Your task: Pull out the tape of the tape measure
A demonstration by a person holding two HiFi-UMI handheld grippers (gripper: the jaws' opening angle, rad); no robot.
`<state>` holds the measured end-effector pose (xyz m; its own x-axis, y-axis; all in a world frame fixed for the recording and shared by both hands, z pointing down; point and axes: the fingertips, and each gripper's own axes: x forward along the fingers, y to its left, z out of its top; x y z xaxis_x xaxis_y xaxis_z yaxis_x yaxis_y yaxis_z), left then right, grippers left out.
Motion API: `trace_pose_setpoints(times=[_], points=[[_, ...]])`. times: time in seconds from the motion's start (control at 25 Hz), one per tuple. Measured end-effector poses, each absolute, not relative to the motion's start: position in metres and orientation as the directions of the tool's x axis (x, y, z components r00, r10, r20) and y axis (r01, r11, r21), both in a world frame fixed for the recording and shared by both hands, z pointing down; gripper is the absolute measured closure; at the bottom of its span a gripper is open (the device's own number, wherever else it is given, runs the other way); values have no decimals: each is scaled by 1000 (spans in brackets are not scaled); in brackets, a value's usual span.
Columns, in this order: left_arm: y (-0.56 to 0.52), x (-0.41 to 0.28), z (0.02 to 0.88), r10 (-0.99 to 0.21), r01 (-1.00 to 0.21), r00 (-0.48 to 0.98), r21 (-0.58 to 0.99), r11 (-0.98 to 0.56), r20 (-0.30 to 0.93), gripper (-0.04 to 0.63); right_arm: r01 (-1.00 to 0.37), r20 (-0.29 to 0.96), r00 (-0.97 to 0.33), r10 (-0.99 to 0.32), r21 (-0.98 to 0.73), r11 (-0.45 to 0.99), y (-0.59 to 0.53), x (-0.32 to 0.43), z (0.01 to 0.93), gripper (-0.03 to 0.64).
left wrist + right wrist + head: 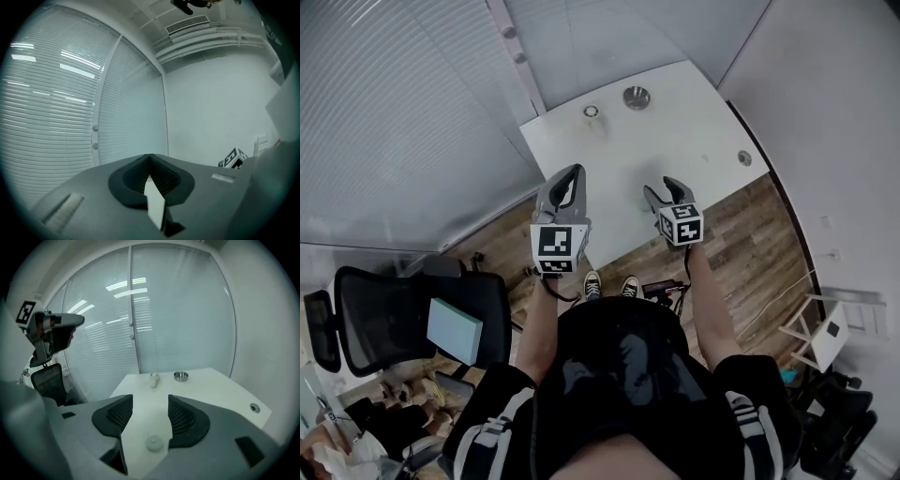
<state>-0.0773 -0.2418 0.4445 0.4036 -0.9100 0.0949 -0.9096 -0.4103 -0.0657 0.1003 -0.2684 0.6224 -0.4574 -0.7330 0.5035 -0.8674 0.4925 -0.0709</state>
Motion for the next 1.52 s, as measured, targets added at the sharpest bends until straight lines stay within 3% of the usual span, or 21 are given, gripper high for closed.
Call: trace_pose_setpoints(times=[0.32,0.64,0.76,1.04,1.52], points=[[-248,-82,445,-915,-914,389,-76,-398,104,594,-846,753,-428,-500,-139,515,-261,93,739,376],[-253,-94,445,-922,-921,369,-89,-380,116,594,-861,879,-311,-362,-101,498,-255,100,799,356],[-254,-98,448,-924,-923,362,-88,-373,121,594,-863,884,-279,-375,-59,501,-257,103,801,393],[-254,-91,450,-916,-915,382,-87,-393,125,594,-860,870,-273,-411,-29,510,-259,99,796,399],[-248,-81,445,-906,-905,410,-77,-418,106,594,-866,667,-325,-671,76,495,-274,103,693,399]])
